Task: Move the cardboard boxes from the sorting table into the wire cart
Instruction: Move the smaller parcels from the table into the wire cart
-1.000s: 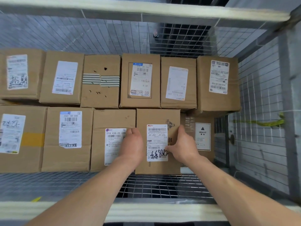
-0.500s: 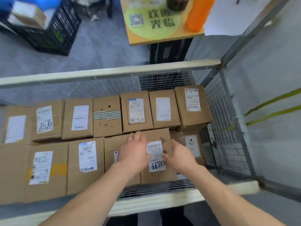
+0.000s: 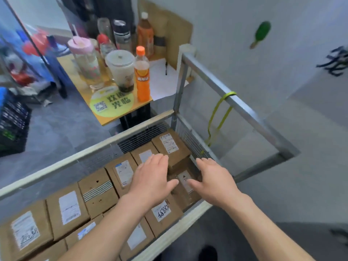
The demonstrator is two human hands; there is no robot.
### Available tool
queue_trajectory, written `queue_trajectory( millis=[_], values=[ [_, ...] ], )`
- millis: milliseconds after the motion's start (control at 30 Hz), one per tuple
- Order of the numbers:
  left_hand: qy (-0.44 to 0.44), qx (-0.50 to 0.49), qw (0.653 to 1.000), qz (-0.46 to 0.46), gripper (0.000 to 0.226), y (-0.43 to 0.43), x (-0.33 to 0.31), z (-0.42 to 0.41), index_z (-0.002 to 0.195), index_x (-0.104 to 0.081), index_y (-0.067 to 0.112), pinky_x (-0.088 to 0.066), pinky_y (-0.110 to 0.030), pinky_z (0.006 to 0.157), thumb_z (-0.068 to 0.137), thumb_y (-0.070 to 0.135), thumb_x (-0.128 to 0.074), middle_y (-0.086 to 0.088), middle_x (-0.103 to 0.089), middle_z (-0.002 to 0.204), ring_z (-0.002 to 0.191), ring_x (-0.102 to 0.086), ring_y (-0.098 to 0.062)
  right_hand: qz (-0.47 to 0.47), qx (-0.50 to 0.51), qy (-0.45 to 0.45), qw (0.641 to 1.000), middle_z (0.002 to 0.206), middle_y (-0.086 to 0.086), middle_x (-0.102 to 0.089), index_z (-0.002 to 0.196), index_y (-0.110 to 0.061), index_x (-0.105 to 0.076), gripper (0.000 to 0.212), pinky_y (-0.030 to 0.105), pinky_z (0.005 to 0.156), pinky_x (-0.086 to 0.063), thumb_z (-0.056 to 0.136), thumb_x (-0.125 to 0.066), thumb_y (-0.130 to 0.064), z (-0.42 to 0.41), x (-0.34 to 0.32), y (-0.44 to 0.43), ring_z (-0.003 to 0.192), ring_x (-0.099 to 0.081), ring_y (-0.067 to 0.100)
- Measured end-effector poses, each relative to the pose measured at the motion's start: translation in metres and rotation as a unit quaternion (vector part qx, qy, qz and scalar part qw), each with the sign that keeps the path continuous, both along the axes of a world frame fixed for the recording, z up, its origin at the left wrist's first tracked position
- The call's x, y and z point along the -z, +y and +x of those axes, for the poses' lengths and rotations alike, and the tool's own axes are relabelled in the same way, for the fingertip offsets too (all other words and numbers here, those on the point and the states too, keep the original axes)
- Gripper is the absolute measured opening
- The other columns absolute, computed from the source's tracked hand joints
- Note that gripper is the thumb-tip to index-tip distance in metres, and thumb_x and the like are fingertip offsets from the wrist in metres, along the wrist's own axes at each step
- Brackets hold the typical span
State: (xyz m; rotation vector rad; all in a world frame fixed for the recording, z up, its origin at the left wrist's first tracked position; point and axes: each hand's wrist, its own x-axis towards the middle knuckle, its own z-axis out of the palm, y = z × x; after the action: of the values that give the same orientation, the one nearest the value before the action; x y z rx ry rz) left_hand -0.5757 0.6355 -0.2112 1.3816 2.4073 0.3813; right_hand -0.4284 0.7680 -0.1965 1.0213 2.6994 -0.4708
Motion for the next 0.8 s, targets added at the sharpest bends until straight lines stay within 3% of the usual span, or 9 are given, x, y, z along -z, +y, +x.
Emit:
queue_trajectory(
  millis=[200, 300, 500, 600, 800],
  values=[
    [0.036, 0.117, 0.991, 0.054, 0.089, 0.037, -0.049, 0.050, 0.153, -0.032, 0.020, -0.035, -0.037, 0.112, 0.084, 0.071, -0.057, 0.003, -0.037, 0.156, 0.145, -0.031, -0.016, 0.025, 0.100, 0.029, 0.994, 0.126, -0.005, -0.058, 0.130, -0.022, -0.051, 0.062, 0.042, 0.097, -0.047, 0.085, -0.055, -0.064, 0.077, -0.050, 0.002, 0.125, -0.049, 0.020],
    [0.047, 0.170, 0.981, 0.076, 0.089, 0.053, -0.068, 0.086, 0.151, -0.036, 0.019, -0.036, -0.037, 0.111, 0.083, 0.072, -0.056, 0.003, -0.040, 0.153, 0.143, -0.032, -0.016, 0.025, 0.156, 0.037, 0.987, 0.137, -0.004, -0.056, 0.138, -0.024, -0.048, 0.071, 0.041, 0.100, -0.046, 0.083, -0.054, -0.068, 0.123, -0.067, 0.002, 0.131, -0.049, 0.020],
    [0.067, 0.248, 0.961, 0.105, 0.084, 0.076, -0.099, 0.173, 0.144, -0.042, 0.019, -0.039, -0.037, 0.107, 0.080, 0.071, -0.058, 0.003, -0.044, 0.145, 0.136, -0.038, -0.018, 0.036, 0.251, 0.030, 0.967, 0.140, -0.001, -0.056, 0.136, -0.025, -0.048, 0.068, 0.040, 0.100, -0.046, 0.084, -0.056, -0.068, 0.225, -0.092, -0.007, 0.129, -0.051, 0.024],
    [0.078, 0.281, 0.950, 0.111, 0.087, 0.080, -0.114, 0.223, 0.145, -0.040, 0.020, -0.040, -0.038, 0.105, 0.078, 0.072, -0.058, 0.003, -0.044, 0.146, 0.136, -0.039, -0.019, 0.044, 0.293, 0.049, 0.954, 0.136, -0.004, -0.059, 0.134, -0.032, -0.049, 0.062, 0.037, 0.096, -0.047, 0.083, -0.057, -0.067, 0.279, -0.106, -0.017, 0.126, -0.054, 0.021],
    [0.100, 0.361, 0.920, 0.114, 0.091, 0.087, -0.141, 0.325, 0.148, -0.034, 0.019, -0.040, -0.041, 0.107, 0.079, 0.074, -0.055, 0.000, -0.043, 0.149, 0.138, -0.038, -0.023, 0.073, 0.375, 0.074, 0.921, 0.141, -0.003, -0.057, 0.141, -0.031, -0.047, 0.069, 0.037, 0.099, -0.044, 0.083, -0.060, -0.066, 0.388, -0.131, -0.043, 0.130, -0.052, 0.021]
  ],
)
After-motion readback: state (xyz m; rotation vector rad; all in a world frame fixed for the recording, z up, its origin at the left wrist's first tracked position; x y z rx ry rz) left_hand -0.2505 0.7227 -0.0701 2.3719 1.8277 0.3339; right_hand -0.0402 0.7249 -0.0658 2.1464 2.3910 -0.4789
